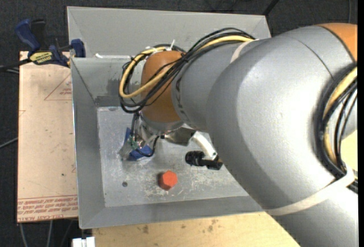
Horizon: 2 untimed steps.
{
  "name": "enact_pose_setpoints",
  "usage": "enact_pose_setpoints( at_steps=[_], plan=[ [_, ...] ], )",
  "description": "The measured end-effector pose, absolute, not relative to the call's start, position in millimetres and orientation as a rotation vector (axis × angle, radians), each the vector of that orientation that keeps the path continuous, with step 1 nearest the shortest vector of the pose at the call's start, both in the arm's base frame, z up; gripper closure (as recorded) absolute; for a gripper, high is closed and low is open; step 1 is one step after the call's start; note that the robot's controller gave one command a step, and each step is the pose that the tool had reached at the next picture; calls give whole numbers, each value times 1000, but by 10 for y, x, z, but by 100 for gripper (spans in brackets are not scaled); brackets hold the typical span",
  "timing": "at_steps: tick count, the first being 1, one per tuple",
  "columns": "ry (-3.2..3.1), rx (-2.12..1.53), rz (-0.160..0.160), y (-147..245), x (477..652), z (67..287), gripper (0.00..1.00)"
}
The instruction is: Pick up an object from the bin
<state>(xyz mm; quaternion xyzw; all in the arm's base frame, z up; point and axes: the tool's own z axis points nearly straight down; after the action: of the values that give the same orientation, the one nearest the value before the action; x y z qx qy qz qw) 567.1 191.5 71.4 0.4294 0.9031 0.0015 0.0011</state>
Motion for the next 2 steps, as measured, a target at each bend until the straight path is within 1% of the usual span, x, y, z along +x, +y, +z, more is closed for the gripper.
enact_pose_setpoints(
  at_steps=[1,2],
  plan=[
    [2837,1342,6,1923,5680,1287,100],
    [2841,1337,3,1928,5684,1434,100]
  ],
)
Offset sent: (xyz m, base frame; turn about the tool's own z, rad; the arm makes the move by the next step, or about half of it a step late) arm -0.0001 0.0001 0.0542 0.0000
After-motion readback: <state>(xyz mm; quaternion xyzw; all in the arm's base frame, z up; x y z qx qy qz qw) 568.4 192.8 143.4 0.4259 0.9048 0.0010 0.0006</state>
